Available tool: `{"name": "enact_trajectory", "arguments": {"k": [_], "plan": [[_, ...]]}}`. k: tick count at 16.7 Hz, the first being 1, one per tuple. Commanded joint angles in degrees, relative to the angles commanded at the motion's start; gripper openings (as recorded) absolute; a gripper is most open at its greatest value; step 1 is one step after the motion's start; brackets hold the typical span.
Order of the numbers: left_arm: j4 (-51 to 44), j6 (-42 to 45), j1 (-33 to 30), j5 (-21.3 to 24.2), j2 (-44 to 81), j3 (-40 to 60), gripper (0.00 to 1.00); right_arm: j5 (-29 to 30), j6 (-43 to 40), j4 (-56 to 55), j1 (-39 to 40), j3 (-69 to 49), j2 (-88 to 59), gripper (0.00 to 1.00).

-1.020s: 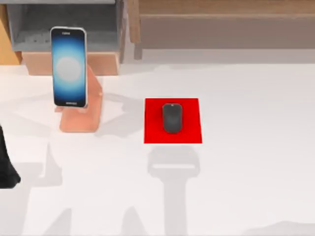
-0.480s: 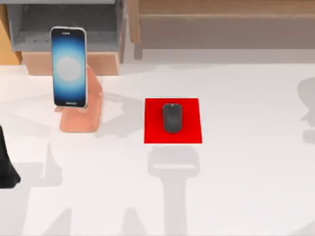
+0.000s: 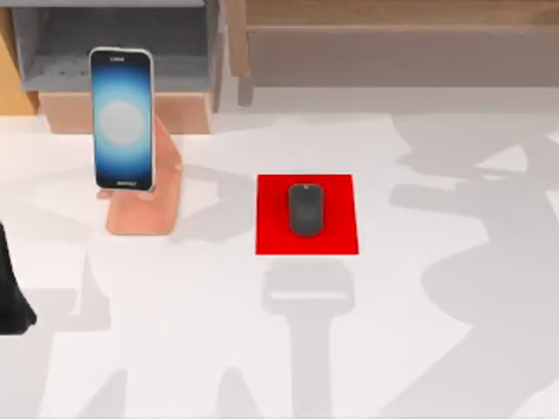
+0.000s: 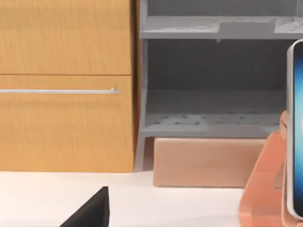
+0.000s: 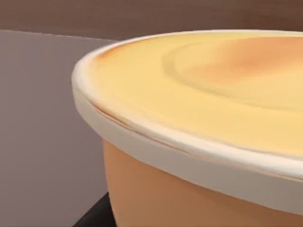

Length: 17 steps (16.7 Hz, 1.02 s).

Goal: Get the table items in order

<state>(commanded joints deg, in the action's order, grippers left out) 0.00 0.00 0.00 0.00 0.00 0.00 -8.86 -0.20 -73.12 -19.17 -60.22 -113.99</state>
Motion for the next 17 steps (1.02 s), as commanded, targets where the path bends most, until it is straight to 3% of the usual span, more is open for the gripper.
{"name": "enact_trajectory", "arguments": {"k": [10,17], "plan": [[0.0,0.0,0.0,0.0,0.0,0.0,1.0,21.5,0.1,24.4,27.1,-16.1,-2.8,0.0],[0.0,0.0,0.0,0.0,0.0,0.0,1.0,31.4,0.4,36.7,39.6,-25.0,-5.5,0.0]]}}
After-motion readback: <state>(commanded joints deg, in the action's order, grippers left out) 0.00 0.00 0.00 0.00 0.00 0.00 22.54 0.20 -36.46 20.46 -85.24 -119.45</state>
